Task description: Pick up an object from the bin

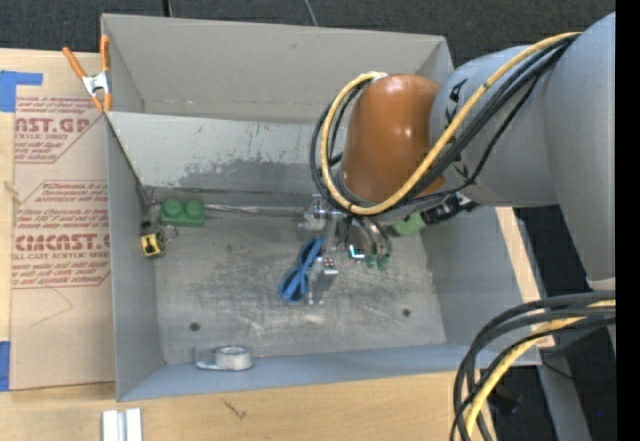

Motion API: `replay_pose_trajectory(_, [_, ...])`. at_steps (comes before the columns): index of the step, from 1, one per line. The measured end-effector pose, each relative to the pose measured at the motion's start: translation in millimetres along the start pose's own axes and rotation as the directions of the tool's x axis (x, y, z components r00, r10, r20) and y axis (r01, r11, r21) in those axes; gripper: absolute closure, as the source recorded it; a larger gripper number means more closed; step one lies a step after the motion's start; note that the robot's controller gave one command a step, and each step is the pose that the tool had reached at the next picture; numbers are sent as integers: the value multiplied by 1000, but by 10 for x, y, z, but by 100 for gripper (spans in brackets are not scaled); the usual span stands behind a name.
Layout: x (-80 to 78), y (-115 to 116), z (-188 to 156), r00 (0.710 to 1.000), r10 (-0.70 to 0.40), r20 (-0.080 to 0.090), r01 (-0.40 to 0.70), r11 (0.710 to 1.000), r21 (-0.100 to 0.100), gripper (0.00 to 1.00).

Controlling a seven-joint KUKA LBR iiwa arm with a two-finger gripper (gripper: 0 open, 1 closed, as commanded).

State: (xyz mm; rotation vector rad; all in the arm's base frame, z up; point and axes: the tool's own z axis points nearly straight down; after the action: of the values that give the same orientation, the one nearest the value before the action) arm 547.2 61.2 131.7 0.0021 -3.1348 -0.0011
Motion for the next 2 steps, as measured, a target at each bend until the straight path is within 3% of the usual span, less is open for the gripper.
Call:
replay_pose_trajectory(1, [93, 50, 586, 917, -399, 18, 399, 917, 6, 0])
replay_pose_trajectory(2, [-34, 115, 313, 813, -582, 9, 582, 813, 5, 0])
